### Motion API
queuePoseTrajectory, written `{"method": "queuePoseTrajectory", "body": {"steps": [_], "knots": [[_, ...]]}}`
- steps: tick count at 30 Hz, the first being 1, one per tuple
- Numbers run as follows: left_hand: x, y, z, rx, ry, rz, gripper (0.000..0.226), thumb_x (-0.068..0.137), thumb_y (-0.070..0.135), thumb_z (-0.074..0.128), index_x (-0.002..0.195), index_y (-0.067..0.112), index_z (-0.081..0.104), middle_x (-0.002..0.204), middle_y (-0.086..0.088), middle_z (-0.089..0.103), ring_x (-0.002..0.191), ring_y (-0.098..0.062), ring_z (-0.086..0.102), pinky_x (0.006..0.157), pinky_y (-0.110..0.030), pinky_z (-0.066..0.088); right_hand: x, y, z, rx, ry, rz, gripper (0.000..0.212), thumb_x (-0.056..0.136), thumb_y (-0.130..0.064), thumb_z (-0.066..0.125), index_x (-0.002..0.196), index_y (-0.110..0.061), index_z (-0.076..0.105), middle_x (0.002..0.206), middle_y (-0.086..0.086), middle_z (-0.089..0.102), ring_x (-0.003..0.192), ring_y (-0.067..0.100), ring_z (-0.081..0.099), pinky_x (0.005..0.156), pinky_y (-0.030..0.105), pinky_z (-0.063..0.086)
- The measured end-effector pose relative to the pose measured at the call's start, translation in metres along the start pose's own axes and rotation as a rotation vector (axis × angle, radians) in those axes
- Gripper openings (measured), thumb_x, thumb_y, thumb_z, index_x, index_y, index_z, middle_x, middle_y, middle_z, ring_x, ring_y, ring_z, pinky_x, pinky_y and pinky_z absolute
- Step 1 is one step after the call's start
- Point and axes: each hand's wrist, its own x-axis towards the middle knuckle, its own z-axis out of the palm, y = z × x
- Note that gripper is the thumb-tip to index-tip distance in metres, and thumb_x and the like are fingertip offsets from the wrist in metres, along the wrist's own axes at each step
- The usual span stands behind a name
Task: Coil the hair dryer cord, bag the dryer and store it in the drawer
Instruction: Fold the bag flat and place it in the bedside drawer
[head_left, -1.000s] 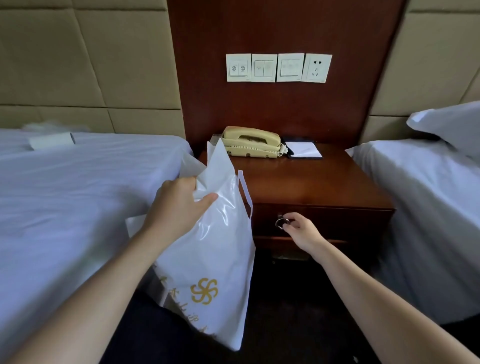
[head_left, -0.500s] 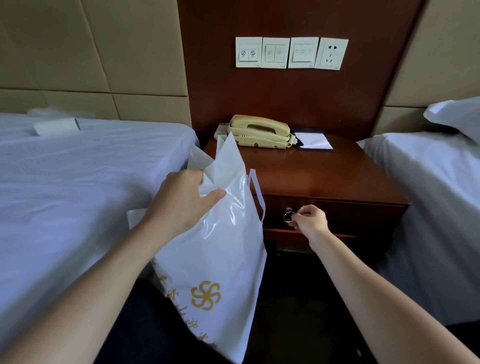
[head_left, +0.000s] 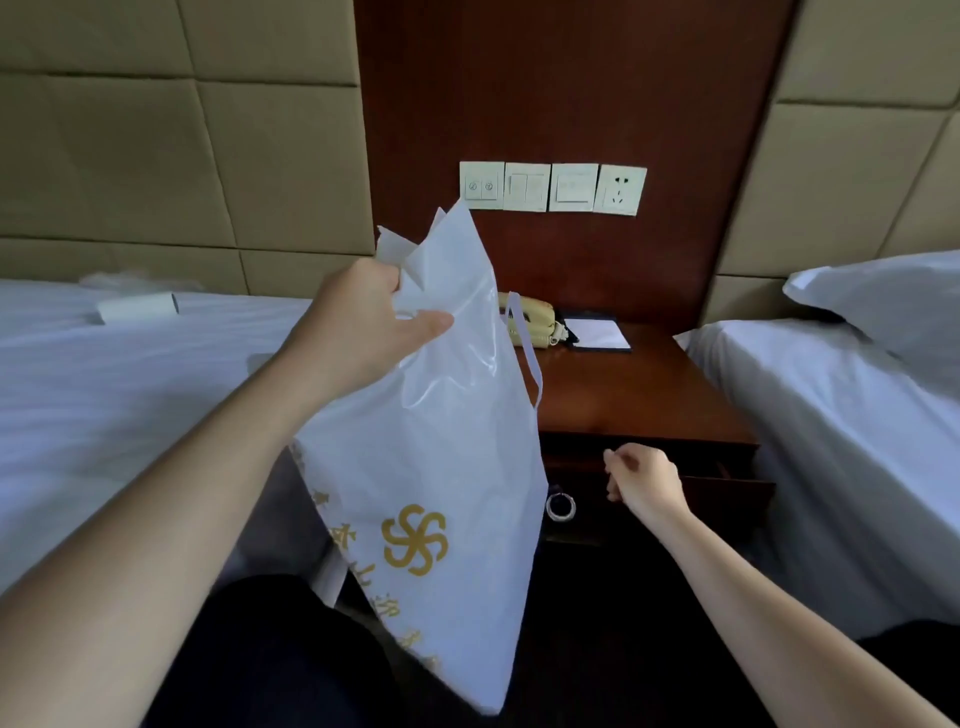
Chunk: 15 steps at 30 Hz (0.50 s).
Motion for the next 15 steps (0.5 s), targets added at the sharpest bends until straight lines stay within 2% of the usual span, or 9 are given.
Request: {"method": "queuePoseTrajectory", "body": {"steps": [2, 4, 5, 7, 10, 12, 15], "knots": [[0.004, 0.010, -0.004, -0.012, 0.024, 0.016, 0.020, 0.082, 0.026, 0.069, 0.089, 0.008, 0.069, 0.075, 0.004, 0.066, 0.068, -0.014, 0.060, 0.057, -0.023, 0.041, -0.001, -0.004, -0.020, -0.142, 0.047, -0.083, 0.027, 0.096, -0.032, 0.044, 0.096, -0.015, 0.065, 0.084, 0.002, 0.066, 0.081, 0.021, 0.061, 0.066, 0.029, 0.045], [0.009, 0.019, -0.005, -0.026, 0.049, 0.036, 0.021, 0.082, 0.024, 0.069, 0.088, 0.004, 0.071, 0.080, -0.003, 0.070, 0.074, -0.021, 0.064, 0.061, -0.026, 0.045, 0.001, -0.003, -0.029, -0.305, -0.075, -0.056, 0.037, 0.098, -0.038, 0.036, 0.118, -0.018, 0.060, 0.113, 0.006, 0.062, 0.111, 0.027, 0.053, 0.089, 0.036, 0.042], [0.012, 0.022, -0.005, -0.035, 0.056, 0.040, 0.021, 0.082, 0.023, 0.069, 0.089, 0.003, 0.071, 0.084, -0.006, 0.071, 0.078, -0.023, 0.065, 0.064, -0.029, 0.048, 0.001, -0.001, -0.030, -0.354, -0.160, -0.001, 0.043, 0.099, -0.041, 0.032, 0.125, -0.018, 0.056, 0.124, 0.006, 0.059, 0.120, 0.029, 0.049, 0.096, 0.037, 0.038], [0.019, 0.029, -0.005, -0.049, 0.070, 0.043, 0.022, 0.082, 0.023, 0.069, 0.090, 0.003, 0.071, 0.086, -0.009, 0.073, 0.081, -0.025, 0.067, 0.070, -0.034, 0.051, -0.001, 0.006, -0.029, -0.386, -0.263, 0.071, 0.049, 0.099, -0.044, 0.027, 0.128, -0.014, 0.054, 0.129, 0.009, 0.057, 0.124, 0.029, 0.049, 0.102, 0.035, 0.034], [0.033, 0.040, -0.003, -0.057, 0.103, 0.061, 0.025, 0.081, 0.024, 0.069, 0.090, 0.001, 0.070, 0.088, -0.012, 0.073, 0.082, -0.029, 0.067, 0.076, -0.042, 0.053, -0.001, 0.014, -0.035, -0.271, -0.300, 0.092, 0.051, 0.097, -0.047, 0.031, 0.112, -0.013, 0.065, 0.119, 0.010, 0.063, 0.114, 0.027, 0.056, 0.096, 0.032, 0.039], [0.042, 0.048, -0.001, -0.064, 0.149, 0.070, 0.025, 0.082, 0.023, 0.068, 0.088, -0.001, 0.070, 0.085, -0.012, 0.072, 0.080, -0.030, 0.066, 0.074, -0.041, 0.052, 0.002, 0.019, -0.041, -0.195, -0.340, 0.114, 0.050, 0.097, -0.049, 0.031, 0.087, -0.022, 0.072, 0.109, 0.007, 0.065, 0.108, 0.023, 0.058, 0.097, 0.031, 0.039], [0.053, 0.055, 0.004, -0.096, 0.238, 0.058, 0.024, 0.082, 0.022, 0.068, 0.087, -0.002, 0.068, 0.081, -0.014, 0.068, 0.078, -0.032, 0.064, 0.071, -0.040, 0.051, 0.002, 0.022, -0.049, -0.134, -0.392, 0.139, 0.066, 0.098, -0.048, 0.027, 0.053, -0.028, 0.071, 0.086, 0.001, 0.068, 0.097, 0.021, 0.061, 0.095, 0.030, 0.040]]}}
